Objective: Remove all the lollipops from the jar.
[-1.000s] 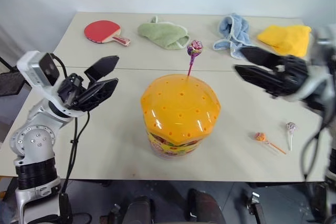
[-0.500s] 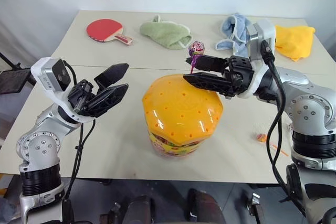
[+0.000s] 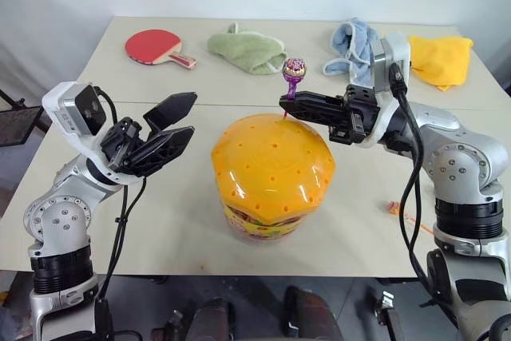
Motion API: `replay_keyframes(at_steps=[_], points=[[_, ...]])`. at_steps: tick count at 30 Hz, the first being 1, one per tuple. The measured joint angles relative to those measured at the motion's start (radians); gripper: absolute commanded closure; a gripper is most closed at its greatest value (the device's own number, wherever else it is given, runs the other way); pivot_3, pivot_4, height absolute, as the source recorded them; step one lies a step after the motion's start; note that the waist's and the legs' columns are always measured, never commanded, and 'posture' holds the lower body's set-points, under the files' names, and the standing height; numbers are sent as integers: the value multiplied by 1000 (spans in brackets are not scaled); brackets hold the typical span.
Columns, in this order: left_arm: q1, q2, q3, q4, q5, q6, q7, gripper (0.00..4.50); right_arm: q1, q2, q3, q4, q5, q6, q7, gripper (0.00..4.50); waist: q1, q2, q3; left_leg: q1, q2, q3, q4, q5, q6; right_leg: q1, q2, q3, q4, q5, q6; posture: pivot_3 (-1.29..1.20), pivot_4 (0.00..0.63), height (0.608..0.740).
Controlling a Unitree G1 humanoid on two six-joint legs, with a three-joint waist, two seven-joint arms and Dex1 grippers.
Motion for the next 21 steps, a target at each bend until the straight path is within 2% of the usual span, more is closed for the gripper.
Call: replay_keyframes(at_steps=[3, 5, 6, 8, 11, 13, 15, 17, 18, 20, 21], points=[[-21, -5, -7, 0, -7, 0, -26, 0, -20, -19, -96, 4, 76, 8, -16, 4479, 5, 0, 0, 0, 0, -1, 0, 0, 0, 0, 0, 0, 0, 0, 0, 0, 150, 740], [-29, -2, -11, -2, -19, 5, -50, 0, -23, -77, -180, 3, 128, 30, -32, 4479, 7, 0, 0, -1, 0, -1, 0, 0, 0, 0, 0, 0, 0, 0, 0, 0, 150, 740], [-35, 8, -22, -3, -21, 15, -69, 0, -5, -141, -219, 1, 146, 55, -36, 4479, 11, 0, 0, -2, 0, -1, 0, 0, 1, 0, 0, 0, -1, 0, 0, 0, 150, 740], [-36, 68, -31, -10, -22, 30, -118, 0, 90, -334, -302, 8, 144, 125, -25, 4479, 23, -1, 0, -2, 0, -1, -1, -1, 1, -1, 0, -1, -3, 0, 0, 0, 150, 740], [-47, 144, -25, -6, -19, 36, -183, 0, 264, -549, -337, 27, 71, 218, 1, 4479, 25, -1, 0, -3, 0, 1, -2, -1, 1, -1, 1, -1, -6, 0, 0, 0, 150, 740], [-53, 160, -32, -2, -10, 36, -213, 0, 351, -616, -342, 27, 30, 234, 26, 4479, 23, -1, 0, -2, 0, 5, -1, -1, 1, -1, 0, 1, -7, 0, 0, 0, 150, 740], [-58, 195, -42, 12, 13, 34, -263, 0, 531, -707, -355, 25, -57, 240, 63, 4479, 24, -1, 0, -1, 0, 5, 0, 0, 1, 0, 0, 2, -7, 0, 0, 0, 150, 740], [-68, 233, -58, 50, 55, 22, -326, 0, 735, -752, -358, 38, -198, 193, 63, 4479, 26, -2, 0, 0, 0, 7, 0, 0, 2, 1, 0, 3, -8, 0, 0, 0, 150, 740], [-69, 244, -61, 66, 71, 14, -349, 0, 791, -751, -337, 62, -256, 174, 50, 4479, 26, -3, -1, 0, 0, 7, 0, 0, 2, 2, 0, 4, -8, 0, 0, 0, 150, 740], [-74, 252, -77, 91, 107, -4, -384, 0, 853, -721, -282, 100, -357, 105, 16, 4479, 25, -3, -1, 0, 0, 9, 0, 0, 2, 1, 0, 5, -9, 0, 0, 0, 150, 740], [-77, 250, -82, 101, 121, -12, -393, 0, 852, -683, -261, 120, -382, 70, 5, 4265, 25, -3, -1, 1, 0, 8, 0, 0, 2, 1, 1, 5, -8, 0, 0, 0, 150, 740]])
